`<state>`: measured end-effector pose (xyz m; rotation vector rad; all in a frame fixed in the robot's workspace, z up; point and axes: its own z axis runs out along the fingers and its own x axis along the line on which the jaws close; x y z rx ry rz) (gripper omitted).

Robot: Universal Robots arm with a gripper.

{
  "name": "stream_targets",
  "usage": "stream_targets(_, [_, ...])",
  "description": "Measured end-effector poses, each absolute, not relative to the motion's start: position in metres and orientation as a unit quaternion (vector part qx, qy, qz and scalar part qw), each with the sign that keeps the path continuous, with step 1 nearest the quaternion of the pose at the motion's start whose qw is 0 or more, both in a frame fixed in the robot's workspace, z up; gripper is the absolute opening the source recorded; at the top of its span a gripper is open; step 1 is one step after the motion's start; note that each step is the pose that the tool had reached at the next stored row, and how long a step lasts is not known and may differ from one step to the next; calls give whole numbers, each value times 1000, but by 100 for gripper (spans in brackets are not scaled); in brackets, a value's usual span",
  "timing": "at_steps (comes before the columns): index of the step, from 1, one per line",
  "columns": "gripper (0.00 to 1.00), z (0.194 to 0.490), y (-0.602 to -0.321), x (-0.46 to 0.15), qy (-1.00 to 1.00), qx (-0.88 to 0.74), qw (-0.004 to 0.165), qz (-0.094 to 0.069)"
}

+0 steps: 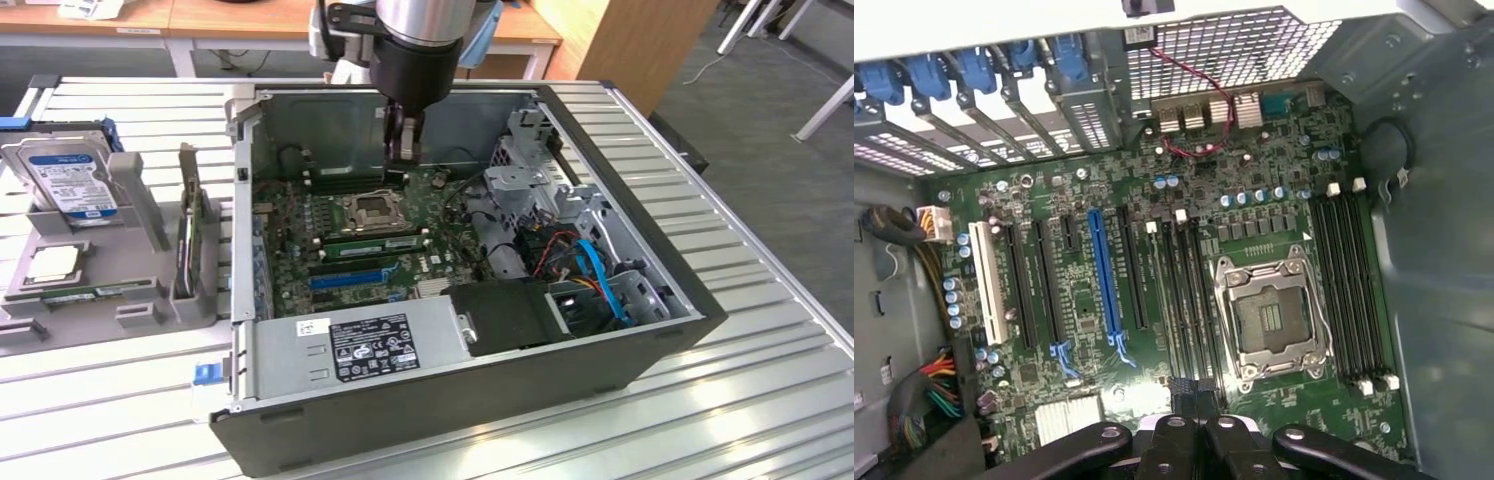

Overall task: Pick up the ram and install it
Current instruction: 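Press down the ram until it locks into place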

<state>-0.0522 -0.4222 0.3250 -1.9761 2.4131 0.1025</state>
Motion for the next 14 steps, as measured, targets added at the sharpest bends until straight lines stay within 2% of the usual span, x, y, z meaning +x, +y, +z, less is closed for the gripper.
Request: stream_targets(14, [10,325,-422,-52,804,-593,12,32])
